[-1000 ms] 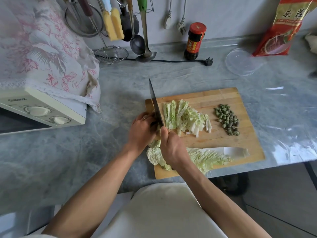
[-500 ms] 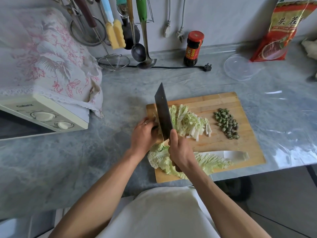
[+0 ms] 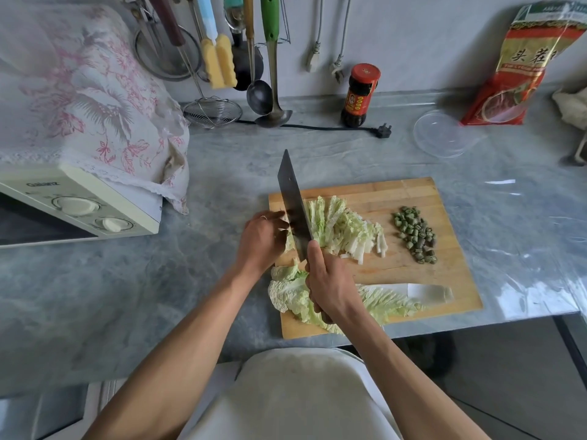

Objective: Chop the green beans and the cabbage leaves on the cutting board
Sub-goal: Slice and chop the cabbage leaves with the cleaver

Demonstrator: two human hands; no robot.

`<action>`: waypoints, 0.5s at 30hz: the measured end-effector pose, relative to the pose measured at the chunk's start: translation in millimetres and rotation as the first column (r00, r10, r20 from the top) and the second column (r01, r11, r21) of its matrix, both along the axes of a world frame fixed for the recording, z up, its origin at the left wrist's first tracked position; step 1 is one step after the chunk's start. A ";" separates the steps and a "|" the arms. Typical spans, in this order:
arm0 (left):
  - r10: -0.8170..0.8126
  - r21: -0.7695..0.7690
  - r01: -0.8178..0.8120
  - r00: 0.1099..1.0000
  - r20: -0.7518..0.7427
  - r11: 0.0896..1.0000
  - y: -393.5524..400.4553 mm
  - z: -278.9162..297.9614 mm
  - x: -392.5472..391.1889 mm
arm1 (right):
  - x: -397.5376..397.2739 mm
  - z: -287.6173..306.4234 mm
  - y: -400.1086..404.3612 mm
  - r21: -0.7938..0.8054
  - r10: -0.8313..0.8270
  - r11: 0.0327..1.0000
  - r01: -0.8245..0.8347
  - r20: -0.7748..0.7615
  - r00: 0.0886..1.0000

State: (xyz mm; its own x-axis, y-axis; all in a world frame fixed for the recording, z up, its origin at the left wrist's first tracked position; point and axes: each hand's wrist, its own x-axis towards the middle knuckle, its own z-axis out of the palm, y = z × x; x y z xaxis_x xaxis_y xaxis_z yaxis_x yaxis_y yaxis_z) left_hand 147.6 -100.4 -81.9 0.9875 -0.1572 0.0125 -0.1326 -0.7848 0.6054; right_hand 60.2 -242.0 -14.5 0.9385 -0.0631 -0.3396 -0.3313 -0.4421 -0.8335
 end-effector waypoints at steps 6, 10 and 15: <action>0.086 -0.048 -0.084 0.996 0.036 0.995 7.6 5.3 -11.7 | -0.8 3.7 3.0 -0.034 -0.003 0.999 0.003 -0.010 1.000; -0.026 0.013 0.025 0.995 0.099 1.000 11.3 0.8 -20.7 | -1.0 4.9 6.5 -0.010 0.001 1.000 -0.001 -0.028 1.000; -0.066 0.049 0.059 0.987 0.146 0.997 9.7 -2.6 -23.6 | -5.5 1.6 15.6 0.006 0.016 1.000 -0.016 -0.026 1.000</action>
State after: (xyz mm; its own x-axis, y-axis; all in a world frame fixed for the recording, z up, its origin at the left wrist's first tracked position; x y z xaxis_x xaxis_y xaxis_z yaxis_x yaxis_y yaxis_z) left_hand 123.9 -90.8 -84.5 0.9635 -0.2221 0.1493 -0.2676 -0.7977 0.5404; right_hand 54.6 -226.3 -12.9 0.9300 -0.0463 -0.3647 -0.3464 -0.4424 -0.8272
